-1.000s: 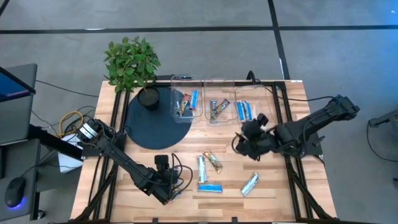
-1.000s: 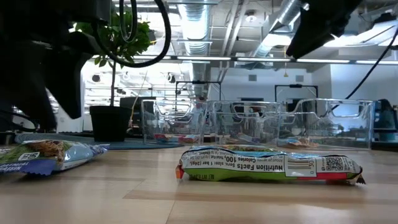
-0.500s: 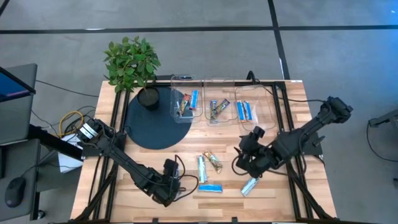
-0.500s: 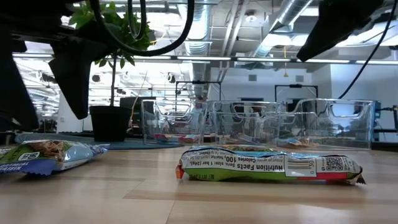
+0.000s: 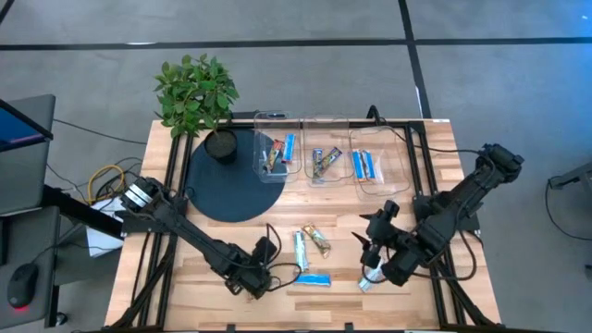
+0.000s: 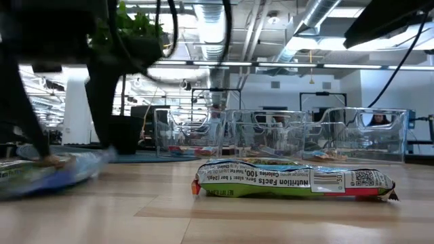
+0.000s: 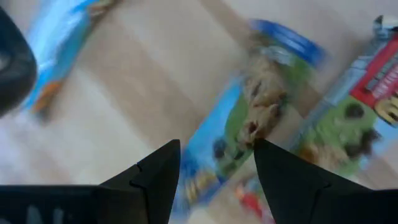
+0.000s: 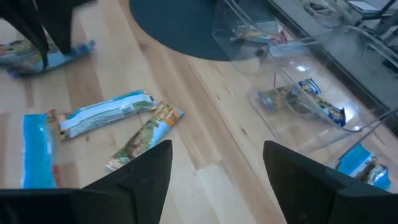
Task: Pick and place Granola Bars by type
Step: Put the blue granola bar into the middle transparent bin
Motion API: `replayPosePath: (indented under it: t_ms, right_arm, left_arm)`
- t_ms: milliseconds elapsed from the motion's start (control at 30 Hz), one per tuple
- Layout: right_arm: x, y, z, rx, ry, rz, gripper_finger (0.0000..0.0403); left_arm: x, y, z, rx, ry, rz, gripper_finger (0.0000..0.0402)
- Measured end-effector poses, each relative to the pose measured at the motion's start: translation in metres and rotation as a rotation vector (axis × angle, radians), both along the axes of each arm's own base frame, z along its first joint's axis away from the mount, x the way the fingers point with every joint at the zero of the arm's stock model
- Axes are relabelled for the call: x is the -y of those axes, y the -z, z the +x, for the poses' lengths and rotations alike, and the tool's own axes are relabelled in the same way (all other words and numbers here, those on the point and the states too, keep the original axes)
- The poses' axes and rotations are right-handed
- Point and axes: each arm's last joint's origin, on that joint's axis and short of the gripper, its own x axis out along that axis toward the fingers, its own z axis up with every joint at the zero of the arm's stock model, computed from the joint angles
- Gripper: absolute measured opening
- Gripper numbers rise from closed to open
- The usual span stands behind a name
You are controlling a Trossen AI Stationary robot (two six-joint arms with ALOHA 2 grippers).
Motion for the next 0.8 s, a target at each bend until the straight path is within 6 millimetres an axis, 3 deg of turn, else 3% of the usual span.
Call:
replayPosePath:
  t_ms: [200,533,800]
  right_arm:
    - [-0.009,-0.001,-0.005,0.017,-0.036,0.018,0.0244]
    - [-0.012,-0.001,-0.007,0.041,-0.042,0.008,0.0244]
    - [-0.013,-0.002,-0.007,0.048,-0.044,0.016,0.0244]
  left_arm:
    - [-0.001,0.014,0.004,-0.050,0.089,0.042,0.0202]
    - [-0.010,0.013,0.012,-0.060,-0.022,-0.010,0.0197]
    - [-0.014,0.014,0.014,-0.089,-0.027,-0.047,0.0138]
